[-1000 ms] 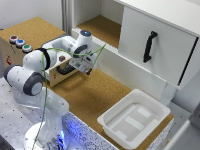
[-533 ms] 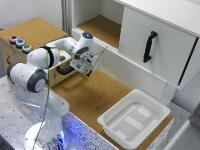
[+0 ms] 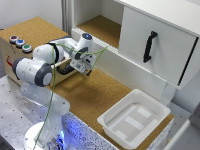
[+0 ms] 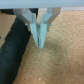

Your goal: Grasp the handle of the drawer, then close it

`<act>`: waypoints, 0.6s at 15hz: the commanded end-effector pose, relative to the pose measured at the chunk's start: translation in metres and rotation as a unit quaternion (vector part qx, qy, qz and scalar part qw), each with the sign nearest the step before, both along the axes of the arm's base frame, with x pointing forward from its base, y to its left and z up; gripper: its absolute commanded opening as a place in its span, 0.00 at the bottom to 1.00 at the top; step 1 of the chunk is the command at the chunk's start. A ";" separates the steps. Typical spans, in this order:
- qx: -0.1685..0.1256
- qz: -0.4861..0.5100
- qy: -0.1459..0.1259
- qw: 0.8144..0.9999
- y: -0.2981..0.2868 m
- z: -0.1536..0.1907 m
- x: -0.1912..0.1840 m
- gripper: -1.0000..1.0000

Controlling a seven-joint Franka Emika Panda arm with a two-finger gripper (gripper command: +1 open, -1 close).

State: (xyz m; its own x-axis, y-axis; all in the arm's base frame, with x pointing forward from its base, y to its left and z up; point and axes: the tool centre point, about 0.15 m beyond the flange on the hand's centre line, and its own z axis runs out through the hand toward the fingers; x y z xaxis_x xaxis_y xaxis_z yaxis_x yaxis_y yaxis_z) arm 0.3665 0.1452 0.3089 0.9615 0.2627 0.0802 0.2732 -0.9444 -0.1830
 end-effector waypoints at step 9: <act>-0.014 0.040 -0.001 0.999 0.123 0.018 0.010 0.00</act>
State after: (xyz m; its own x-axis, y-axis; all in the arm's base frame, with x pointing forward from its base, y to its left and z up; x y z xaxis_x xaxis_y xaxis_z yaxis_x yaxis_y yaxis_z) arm 0.3644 0.2230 0.3174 0.9349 0.3464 0.0778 0.3548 -0.9188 -0.1730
